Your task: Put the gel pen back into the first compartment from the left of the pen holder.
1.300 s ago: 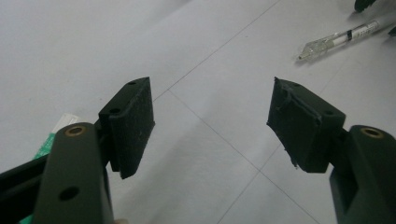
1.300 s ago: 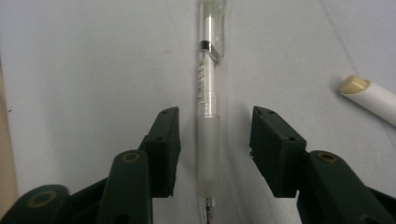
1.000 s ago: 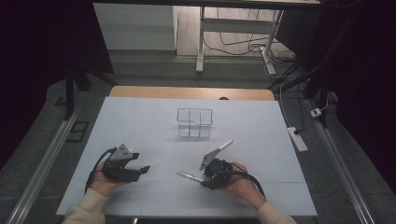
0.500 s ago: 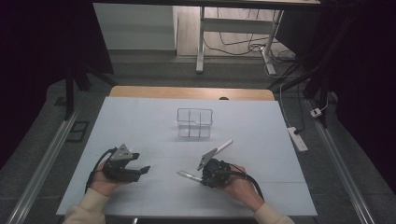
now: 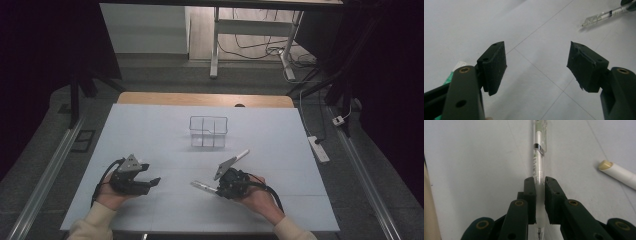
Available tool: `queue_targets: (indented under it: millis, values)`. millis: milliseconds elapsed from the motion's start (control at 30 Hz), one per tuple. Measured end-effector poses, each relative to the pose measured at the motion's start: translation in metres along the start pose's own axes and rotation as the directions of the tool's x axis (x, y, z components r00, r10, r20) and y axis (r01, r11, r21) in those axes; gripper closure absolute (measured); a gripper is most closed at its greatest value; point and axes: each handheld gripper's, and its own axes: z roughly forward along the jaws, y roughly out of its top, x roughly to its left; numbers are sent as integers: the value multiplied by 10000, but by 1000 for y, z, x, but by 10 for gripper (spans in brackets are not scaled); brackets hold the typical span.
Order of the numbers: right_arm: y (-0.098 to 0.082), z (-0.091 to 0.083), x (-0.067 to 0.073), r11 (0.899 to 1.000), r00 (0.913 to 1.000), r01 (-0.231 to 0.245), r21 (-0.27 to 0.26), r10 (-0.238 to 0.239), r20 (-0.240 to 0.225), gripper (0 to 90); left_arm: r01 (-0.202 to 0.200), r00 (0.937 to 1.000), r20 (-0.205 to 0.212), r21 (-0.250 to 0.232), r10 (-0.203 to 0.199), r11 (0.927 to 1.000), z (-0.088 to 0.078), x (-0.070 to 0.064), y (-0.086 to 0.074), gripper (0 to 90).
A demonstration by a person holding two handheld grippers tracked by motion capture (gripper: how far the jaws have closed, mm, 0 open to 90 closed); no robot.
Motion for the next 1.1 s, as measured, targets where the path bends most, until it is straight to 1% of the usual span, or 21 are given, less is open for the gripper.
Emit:
queue_targets:
  millis: [100, 333, 367, 467, 567, 633, 767, 833, 967, 1100]
  values:
    - [-1, -5, -3, 9996, 9997, -232, -175, 231, -75, 791, -2, 10000, 0, 7, 2, 10000, 0, 0, 0, 315]
    - [-4, -14, -8, 9973, 9989, -475, -558, 474, -29, 792, -41, 10000, -1, 18, 41, 10000, 1, 0, 0, 314]
    - [-4, -15, -9, 9973, 9990, -441, -584, 442, -3, 792, -44, 10000, 0, 15, 44, 10000, 1, 0, 0, 314]
    - [-4, -19, -10, 9949, 9985, -553, -844, 555, 2, 792, -45, 10000, -8, -9, 45, 10000, 0, 0, 0, 314]
    - [-4, -26, -12, 9929, 9987, -479, -1092, 493, 99, 792, -33, 10000, -24, -18, 33, 10000, 0, 0, 0, 315]
    - [-5, -31, -13, 9907, 9987, -459, -1280, 485, 172, 792, -29, 10000, -26, -1, 29, 10000, 1, 0, 0, 315]
    - [-6, -41, -15, 9849, 9976, -606, -1620, 654, 242, 792, -70, 10000, -59, -6, 70, 10000, 1, -1, 1, 315]
    - [-7, -45, -17, 9823, 9975, -604, -1772, 659, 255, 792, -83, 9999, -75, -2, 82, 10000, 1, -1, 1, 315]
    - [-7, -52, -18, 9783, 9968, -635, -1974, 719, 357, 792, -94, 9999, -70, -3, 93, 10000, 1, -2, 2, 315]
    - [-7, -54, -18, 9756, 9965, -671, -2091, 761, 351, 792, -120, 9999, -74, -21, 120, 9999, 1, -2, 2, 315]
